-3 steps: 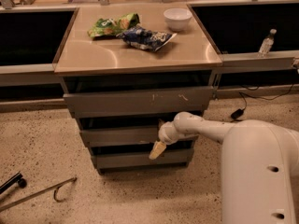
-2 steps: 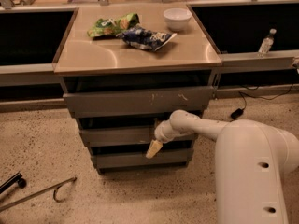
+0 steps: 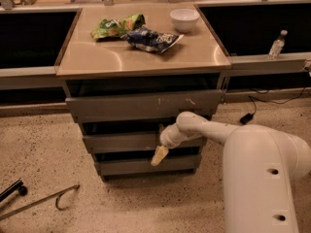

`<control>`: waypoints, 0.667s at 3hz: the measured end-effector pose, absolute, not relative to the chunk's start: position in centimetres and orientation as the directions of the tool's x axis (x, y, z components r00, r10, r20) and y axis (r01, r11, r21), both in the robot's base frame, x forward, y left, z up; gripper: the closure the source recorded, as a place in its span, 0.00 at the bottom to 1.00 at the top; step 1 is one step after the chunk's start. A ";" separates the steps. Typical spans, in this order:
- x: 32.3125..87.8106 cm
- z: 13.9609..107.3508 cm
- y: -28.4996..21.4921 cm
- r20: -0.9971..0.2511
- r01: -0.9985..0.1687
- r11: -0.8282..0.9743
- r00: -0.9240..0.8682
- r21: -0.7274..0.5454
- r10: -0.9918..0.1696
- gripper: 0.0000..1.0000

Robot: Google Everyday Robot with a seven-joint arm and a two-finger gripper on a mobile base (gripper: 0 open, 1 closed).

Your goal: Open middle drawer

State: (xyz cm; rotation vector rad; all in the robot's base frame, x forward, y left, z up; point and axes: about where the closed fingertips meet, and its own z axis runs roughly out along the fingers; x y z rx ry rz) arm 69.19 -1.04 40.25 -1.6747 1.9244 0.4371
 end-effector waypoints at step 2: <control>61.9 42.5 -0.1 -0.590 -0.973 0.037 -0.168 0.228 -0.789 0.00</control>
Offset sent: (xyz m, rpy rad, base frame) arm -0.1671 -0.0029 0.0515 0.0389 0.7077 0.3663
